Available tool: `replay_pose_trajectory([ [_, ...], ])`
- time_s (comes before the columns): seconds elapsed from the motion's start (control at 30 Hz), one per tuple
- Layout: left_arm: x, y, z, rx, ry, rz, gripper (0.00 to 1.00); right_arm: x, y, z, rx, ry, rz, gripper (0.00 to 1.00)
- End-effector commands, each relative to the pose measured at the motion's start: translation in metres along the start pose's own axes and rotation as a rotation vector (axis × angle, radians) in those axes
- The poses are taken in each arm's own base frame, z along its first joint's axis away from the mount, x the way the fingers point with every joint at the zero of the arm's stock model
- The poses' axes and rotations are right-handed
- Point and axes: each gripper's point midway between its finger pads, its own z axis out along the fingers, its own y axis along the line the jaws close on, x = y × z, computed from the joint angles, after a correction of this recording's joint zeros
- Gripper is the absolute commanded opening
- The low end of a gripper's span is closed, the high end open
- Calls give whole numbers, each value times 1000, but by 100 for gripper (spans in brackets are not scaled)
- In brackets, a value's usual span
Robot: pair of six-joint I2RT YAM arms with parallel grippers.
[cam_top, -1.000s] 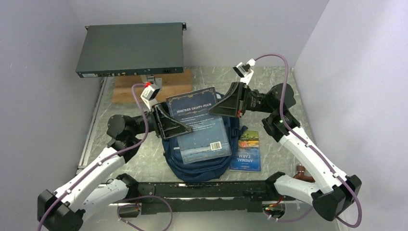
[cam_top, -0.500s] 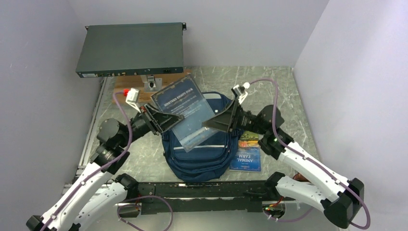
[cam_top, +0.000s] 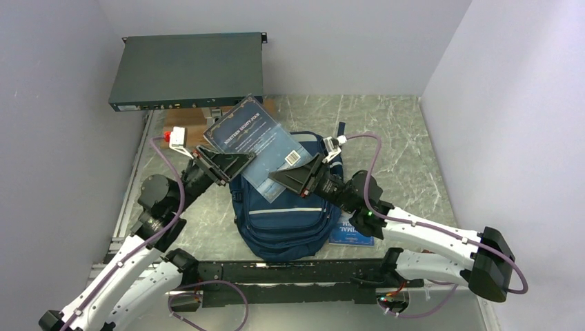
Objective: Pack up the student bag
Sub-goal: Pick up the book from the center of the board, then place the book in the student bag.
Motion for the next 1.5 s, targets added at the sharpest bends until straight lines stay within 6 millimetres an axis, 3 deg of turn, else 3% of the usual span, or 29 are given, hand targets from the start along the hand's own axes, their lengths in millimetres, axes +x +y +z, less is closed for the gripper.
replay_pose_trajectory([
  [0.0,-16,-30,-5,109,-69,18,0,-27,41,4,-85,-133,-19,17],
  [0.03,-10,-17,-5,52,-38,34,13,-30,34,1,-35,-148,-37,5],
  [0.07,-3,0,-5,-40,6,57,39,-37,26,-5,30,-179,-65,0],
  [0.1,3,19,-9,-151,54,87,64,-43,14,-12,134,-198,-110,0],
  [0.13,11,40,-14,-264,117,120,79,-50,0,-24,262,-218,-161,0],
  [0.23,32,93,-36,-496,307,262,98,-77,-33,-77,647,-275,-302,0],
  [0.3,56,121,-48,-540,461,322,99,-91,-49,-119,853,-308,-379,0],
  [0.4,106,138,-60,-464,707,400,98,-107,-53,-173,1050,-341,-470,0],
  [0.53,172,139,-82,-408,972,722,93,-121,-35,-216,1095,-410,-509,0],
  [0.63,201,147,-87,-366,1091,839,78,-125,-22,-231,1047,-448,-502,0],
  [0.73,219,156,-82,-376,1148,870,62,-124,-15,-237,1002,-451,-493,0],
  [0.9,250,158,-73,-360,1220,844,58,-117,-15,-234,973,-421,-470,0],
  [1.03,270,164,-69,-379,1255,866,66,-111,-20,-229,968,-388,-466,0],
  [1.17,271,175,-62,-476,1231,908,73,-106,-25,-223,956,-363,-465,0],
  [1.47,273,200,-47,-617,1161,969,70,-99,-29,-218,952,-323,-460,0],
])
